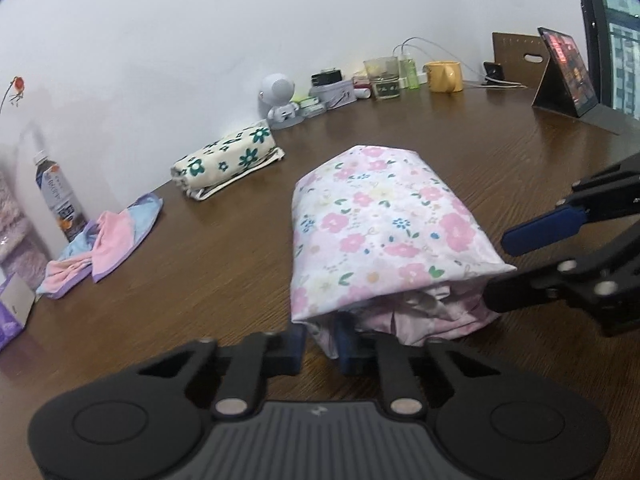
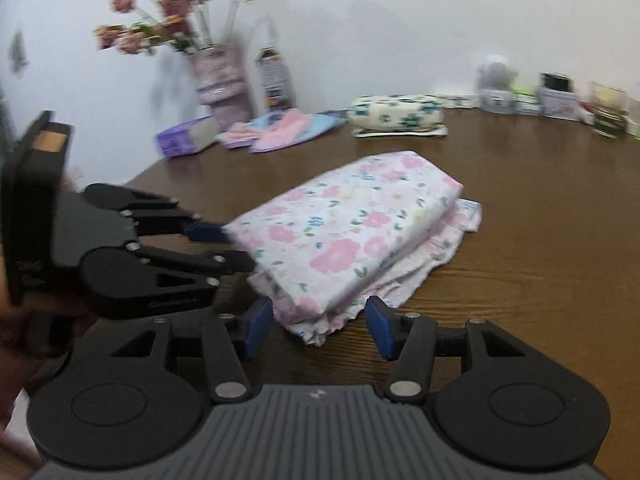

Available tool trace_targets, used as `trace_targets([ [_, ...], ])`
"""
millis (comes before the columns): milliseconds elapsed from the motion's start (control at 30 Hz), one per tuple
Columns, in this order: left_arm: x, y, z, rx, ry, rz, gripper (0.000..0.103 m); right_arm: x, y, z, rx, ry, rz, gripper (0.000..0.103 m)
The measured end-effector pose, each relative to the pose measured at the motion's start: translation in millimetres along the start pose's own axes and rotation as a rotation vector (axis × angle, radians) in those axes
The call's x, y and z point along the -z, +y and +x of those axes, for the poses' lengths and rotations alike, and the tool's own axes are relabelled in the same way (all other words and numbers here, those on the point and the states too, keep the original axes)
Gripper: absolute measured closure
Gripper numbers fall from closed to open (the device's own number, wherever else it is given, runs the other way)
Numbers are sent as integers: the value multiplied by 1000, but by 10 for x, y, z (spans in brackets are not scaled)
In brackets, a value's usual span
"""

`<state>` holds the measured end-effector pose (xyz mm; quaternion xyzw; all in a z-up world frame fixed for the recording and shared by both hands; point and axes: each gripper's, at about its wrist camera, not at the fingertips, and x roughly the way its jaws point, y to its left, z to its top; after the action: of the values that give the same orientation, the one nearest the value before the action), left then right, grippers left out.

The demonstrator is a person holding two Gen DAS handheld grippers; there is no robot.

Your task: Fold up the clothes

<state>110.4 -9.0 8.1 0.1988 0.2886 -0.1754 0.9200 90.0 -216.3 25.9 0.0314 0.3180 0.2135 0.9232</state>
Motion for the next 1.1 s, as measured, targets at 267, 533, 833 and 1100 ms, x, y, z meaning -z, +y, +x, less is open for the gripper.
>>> trace_targets([
  [267, 83, -199, -121, -15, -30, 73, 103, 125, 37, 117, 128, -19, 82, 86],
  [533, 140, -329, -159, -70, -31, 135, 90, 200, 138, 109, 242, -29, -61, 101],
  [833, 102, -246, -83, -35, -21, 69, 102, 186, 165, 81, 231, -33, -89, 91],
  [1100, 105, -95, -63, 7, -14, -11, 103, 216, 272, 139, 239, -12, -176, 100],
])
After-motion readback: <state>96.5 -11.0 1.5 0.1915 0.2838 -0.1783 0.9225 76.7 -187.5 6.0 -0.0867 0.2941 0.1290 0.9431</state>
